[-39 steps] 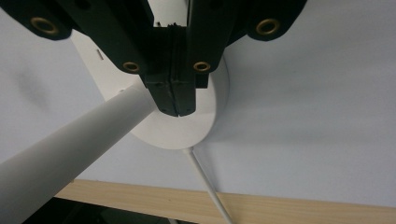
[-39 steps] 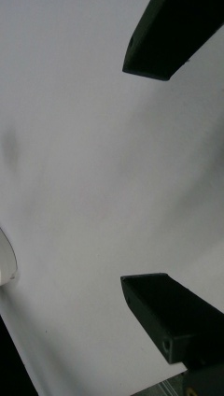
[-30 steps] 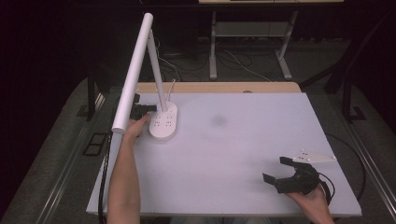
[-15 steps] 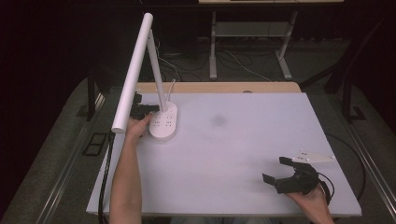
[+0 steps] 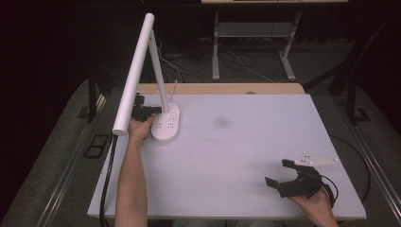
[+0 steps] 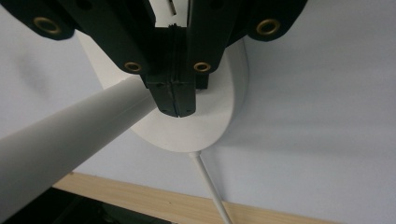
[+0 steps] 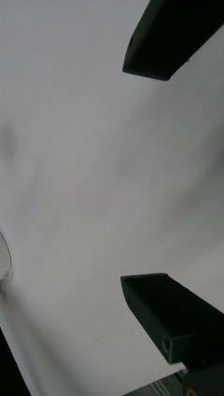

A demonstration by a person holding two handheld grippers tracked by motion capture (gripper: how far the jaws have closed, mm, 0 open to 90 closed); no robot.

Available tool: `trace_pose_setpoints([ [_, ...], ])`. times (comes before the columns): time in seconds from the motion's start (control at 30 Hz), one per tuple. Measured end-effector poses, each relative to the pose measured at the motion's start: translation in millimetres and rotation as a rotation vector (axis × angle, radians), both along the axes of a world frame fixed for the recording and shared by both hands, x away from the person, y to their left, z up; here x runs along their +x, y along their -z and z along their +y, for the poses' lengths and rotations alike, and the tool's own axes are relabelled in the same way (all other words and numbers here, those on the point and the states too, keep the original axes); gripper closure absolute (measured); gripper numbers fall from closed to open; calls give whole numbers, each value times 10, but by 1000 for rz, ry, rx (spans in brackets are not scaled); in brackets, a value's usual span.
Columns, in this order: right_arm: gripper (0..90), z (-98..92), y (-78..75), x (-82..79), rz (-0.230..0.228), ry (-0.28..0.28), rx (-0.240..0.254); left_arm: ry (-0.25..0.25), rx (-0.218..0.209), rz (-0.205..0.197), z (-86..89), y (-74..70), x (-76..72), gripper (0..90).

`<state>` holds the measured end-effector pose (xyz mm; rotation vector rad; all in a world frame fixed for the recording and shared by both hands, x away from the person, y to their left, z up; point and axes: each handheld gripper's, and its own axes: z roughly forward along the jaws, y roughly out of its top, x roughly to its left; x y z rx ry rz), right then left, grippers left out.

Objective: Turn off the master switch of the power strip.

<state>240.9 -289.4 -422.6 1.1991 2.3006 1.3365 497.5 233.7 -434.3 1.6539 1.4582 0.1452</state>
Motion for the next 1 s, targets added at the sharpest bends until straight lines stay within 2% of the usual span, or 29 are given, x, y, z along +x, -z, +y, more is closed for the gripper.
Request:
trace_pose_setpoints([
  [0.17, 3, 10, -3, -19, 1, -5, 0, -15, -46, 15, 28, 25, 1, 900],
  [0.37, 3, -7, -17, -37, -10, -3, 2, -19, -57, 34, 38, 32, 10, 900],
  [0.47, 3, -13, -20, -38, -8, -3, 5, -24, -53, 27, 29, 31, 2, 900],
  [0.63, 3, -7, -11, -22, -6, -3, 4, -30, -94, 28, 68, 57, 0, 900],
  [0.7, 3, -3, -11, -22, -7, -3, 3, -21, -73, 13, 57, 51, -11, 900],
  [0.77, 3, -2, -13, -24, -5, -1, 4, -44, -103, 0, 56, 45, -32, 900],
  [0.87, 3, -5, -8, -18, -3, 0, 1, -54, -58, -5, 61, 15, -50, 900],
  [0.93, 3, -2, -6, -11, -5, -1, 0, -54, -79, -24, 75, 5, -65, 900],
  [1.0, 3, 1, -9, -10, -7, -1, 0, -65, -73, -37, 82, -20, -78, 900],
])
